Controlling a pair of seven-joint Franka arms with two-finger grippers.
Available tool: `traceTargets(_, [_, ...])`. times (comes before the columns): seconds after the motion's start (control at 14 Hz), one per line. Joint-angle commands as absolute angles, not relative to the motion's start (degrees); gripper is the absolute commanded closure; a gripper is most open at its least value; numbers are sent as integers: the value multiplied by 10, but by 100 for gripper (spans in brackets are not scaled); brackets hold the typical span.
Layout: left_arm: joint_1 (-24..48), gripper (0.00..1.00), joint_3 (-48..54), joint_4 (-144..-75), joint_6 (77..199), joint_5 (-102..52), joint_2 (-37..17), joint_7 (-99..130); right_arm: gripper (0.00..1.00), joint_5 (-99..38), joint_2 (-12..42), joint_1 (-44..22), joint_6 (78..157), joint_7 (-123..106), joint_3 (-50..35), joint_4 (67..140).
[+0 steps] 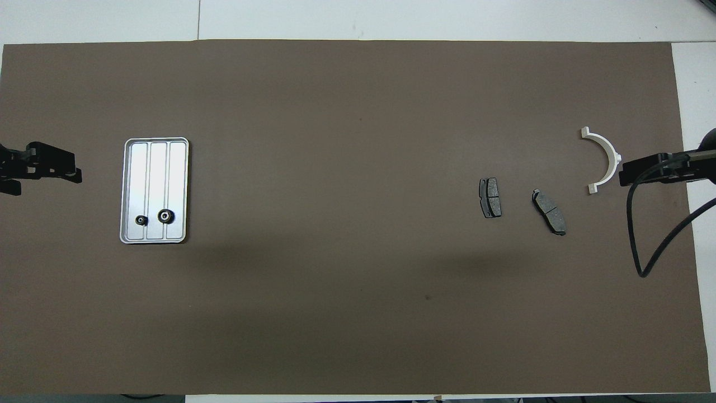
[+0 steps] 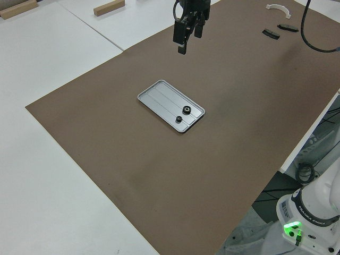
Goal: Pick bearing gear from pile to tray
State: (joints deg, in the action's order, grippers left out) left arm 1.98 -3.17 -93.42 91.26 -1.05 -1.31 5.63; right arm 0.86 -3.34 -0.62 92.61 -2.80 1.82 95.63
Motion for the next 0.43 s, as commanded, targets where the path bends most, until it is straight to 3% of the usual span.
traceTargets(0.0, [26, 0, -34, -949, 930, -9, 1, 52, 0, -4, -38, 0, 941, -22, 15, 966])
traceTargets(0.36, [26, 0, -34, -947, 928, -9, 4, 54, 0, -4, -38, -1, 941, -21, 16, 966])
